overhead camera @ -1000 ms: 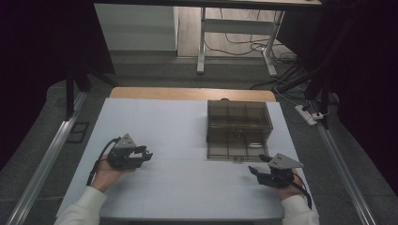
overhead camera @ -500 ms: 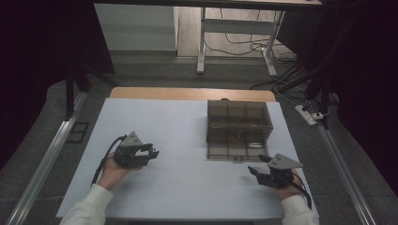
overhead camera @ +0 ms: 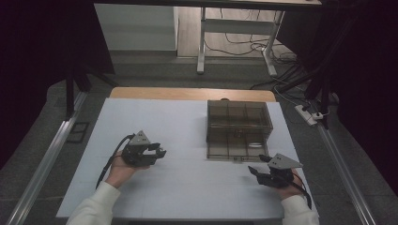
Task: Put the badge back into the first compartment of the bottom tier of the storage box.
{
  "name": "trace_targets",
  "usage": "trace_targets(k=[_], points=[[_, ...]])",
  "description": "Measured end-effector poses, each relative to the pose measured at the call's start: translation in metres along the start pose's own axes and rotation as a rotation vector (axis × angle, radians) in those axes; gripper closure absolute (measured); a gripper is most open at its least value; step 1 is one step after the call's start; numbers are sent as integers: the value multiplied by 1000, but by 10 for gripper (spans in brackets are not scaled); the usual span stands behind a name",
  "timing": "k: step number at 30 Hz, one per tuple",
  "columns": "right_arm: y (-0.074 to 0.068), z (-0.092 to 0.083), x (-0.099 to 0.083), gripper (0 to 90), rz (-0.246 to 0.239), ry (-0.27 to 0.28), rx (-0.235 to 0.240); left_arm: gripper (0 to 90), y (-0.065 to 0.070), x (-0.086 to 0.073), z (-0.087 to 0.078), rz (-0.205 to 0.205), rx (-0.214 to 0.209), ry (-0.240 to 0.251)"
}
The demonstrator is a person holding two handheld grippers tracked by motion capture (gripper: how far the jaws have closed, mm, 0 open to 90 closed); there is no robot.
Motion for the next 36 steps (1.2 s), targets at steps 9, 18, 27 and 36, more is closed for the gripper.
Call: trace_targets(k=[9,18,27,36], points=[[-1,0,0,361,-2,2,3,556,6,9,10,9,-13,3],[0,-1,0,361,1,2,2,556,12,19,20,20,-25,1],[0,-1,0,361,0,7,3,556,19,25,28,24,-43,10],[-1,-1,-1,361,-1,3,4,556,24,32,34,29,-59,14]])
Point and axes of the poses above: each handheld gripper's, and its own axes: z roughly forward along the jaws, x roughly out of its top, y roughly to its right, the point moved 5 cm from there along z, roughly forward along the jaws, and after that the axes turned 6 degrees about z, right-handed, at the moved point
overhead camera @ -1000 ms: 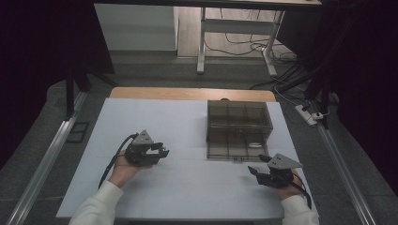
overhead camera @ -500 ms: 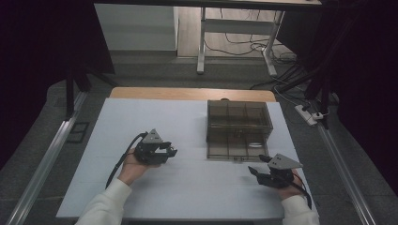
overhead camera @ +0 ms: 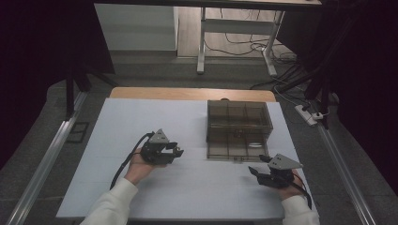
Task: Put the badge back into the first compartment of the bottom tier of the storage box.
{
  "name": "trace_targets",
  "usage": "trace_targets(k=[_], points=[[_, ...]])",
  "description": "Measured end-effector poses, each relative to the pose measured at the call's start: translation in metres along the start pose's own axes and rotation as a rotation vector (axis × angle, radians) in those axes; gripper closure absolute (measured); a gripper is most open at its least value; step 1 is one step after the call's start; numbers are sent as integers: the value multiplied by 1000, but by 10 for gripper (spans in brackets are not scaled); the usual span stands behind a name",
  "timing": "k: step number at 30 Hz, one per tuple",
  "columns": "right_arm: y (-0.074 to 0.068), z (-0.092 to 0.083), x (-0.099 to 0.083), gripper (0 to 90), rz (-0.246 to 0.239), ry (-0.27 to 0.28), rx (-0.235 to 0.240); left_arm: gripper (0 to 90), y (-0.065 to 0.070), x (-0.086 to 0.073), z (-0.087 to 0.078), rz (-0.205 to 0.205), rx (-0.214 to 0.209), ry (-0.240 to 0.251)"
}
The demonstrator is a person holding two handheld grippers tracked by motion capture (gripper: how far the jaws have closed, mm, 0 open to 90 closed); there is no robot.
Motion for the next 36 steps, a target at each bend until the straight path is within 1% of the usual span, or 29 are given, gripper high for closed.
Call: trace_targets(k=[2,8,12,23,25,30,36], points=[[0,0,0,361,-3,-2,-1,556,1,2,1,3,-5,6],[2,-3,0,362,14,14,-3,556,3,8,4,8,-10,15],[2,-3,-1,362,12,6,-3,556,3,13,7,9,-17,24],[1,-7,-4,362,15,2,-5,556,11,29,16,42,-37,32],[2,-8,-5,362,21,6,-7,556,11,31,18,42,-43,38],[3,-9,-7,362,21,1,-14,556,11,32,23,38,-47,33],[2,-8,-7,362,18,-1,-7,556,12,34,31,40,-52,22]])
Point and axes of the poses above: each handheld gripper's, and its own axes: z roughly forward along the jaws, x roughly out of its top, y roughly to its right, the point moved 5 cm from there along z, roughly forward along the jaws, and after that the axes turned 6 degrees about z, right-handed, at the moved point
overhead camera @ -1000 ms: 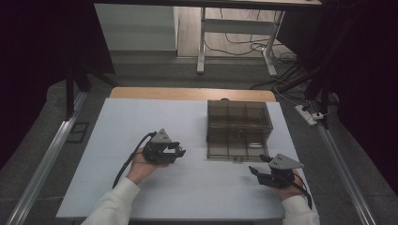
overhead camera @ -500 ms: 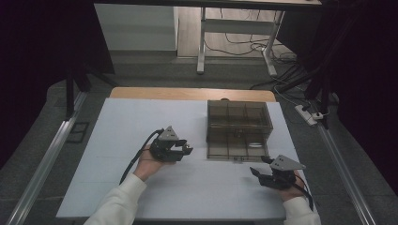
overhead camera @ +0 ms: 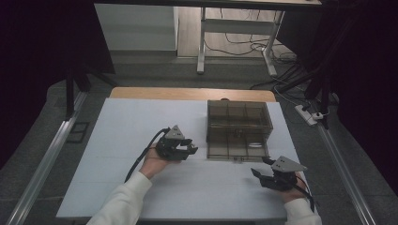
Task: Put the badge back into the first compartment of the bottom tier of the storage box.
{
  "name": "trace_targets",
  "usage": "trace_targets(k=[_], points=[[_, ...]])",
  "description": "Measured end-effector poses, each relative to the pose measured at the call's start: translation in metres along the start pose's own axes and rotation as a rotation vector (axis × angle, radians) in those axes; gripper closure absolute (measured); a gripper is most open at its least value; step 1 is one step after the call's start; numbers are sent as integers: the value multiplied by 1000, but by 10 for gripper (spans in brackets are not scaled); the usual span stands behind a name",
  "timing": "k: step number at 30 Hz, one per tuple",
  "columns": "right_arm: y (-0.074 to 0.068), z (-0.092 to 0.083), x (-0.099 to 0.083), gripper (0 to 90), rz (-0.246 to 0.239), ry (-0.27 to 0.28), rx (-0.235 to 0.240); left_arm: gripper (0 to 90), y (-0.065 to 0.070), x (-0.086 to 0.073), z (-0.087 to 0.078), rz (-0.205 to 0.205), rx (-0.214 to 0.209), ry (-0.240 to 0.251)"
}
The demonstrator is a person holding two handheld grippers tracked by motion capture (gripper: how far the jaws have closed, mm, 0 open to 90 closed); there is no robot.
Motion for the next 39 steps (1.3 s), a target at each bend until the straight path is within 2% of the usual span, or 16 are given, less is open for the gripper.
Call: trace_targets(k=[11,22,28,39], points=[[0,1,0,361,-3,-4,3,556,5,16,11,15,-11,2],[0,1,-1,362,-5,-6,8,556,8,24,20,26,-25,4],[-1,1,0,363,-6,-4,10,556,9,26,28,14,-34,1],[0,0,-1,364,-4,-1,6,556,12,36,38,31,-41,2]])
Point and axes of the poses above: each handheld gripper's, and its own axes: z roughly forward along the jaws, x roughly out of its top, y roughly to its right, the point moved 5 cm from there along z, roughly forward along the jaws, and after that the axes turned 6 degrees about z, right-handed, at the moved point
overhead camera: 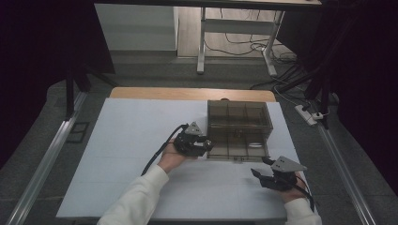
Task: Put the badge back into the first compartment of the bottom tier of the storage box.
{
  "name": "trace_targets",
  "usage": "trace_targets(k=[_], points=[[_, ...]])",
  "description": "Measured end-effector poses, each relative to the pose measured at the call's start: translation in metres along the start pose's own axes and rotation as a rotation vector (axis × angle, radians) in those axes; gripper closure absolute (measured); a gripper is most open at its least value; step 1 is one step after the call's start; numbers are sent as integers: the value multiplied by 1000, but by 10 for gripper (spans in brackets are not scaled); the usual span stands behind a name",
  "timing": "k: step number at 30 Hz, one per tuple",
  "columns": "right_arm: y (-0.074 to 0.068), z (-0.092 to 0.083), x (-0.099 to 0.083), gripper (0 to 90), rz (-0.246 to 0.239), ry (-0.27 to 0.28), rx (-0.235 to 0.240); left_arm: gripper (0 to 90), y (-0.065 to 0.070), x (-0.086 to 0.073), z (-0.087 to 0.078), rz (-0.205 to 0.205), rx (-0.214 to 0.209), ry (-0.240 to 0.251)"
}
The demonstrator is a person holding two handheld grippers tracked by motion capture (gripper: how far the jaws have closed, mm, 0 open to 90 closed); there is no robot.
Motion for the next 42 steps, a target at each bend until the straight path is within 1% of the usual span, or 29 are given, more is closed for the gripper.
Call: trace_targets(k=[6,13,14,16,19,22,24,29,33,36,38,40,42], points=[[0,0,0,364,-4,-7,0,556,1,4,5,4,-1,2],[1,-1,0,373,-2,10,-8,555,3,7,19,7,-17,-3],[2,-2,1,374,-3,8,-14,555,4,8,21,12,-18,-6],[2,-2,0,374,0,11,-12,555,4,8,24,16,-23,-11],[2,-2,0,374,-1,8,-12,555,6,11,28,12,-27,-6],[1,-2,0,373,0,9,-8,555,8,13,30,19,-28,-3],[1,-2,0,373,-1,5,-8,555,9,13,31,31,-28,-9],[1,-2,-1,372,1,4,-8,555,8,13,36,23,-22,-14],[2,-2,-1,372,2,7,-2,555,9,15,39,34,-22,-17],[2,-2,-2,371,3,7,1,554,10,16,41,31,-25,-17],[1,-2,-2,371,2,6,3,552,11,15,42,37,-26,-22],[2,-2,-2,371,1,7,4,543,10,14,44,32,-22,-25],[2,-2,-2,371,1,9,6,484,10,14,45,32,-10,-22]])
Point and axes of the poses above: each handheld gripper's, and its own axes: z roughly forward along the jaws, x roughly out of its top, y roughly to its right, the point moved 5 cm from there along z, roughly forward along the jaws, and after that the axes turned 6 degrees about z, right-handed, at the moved point
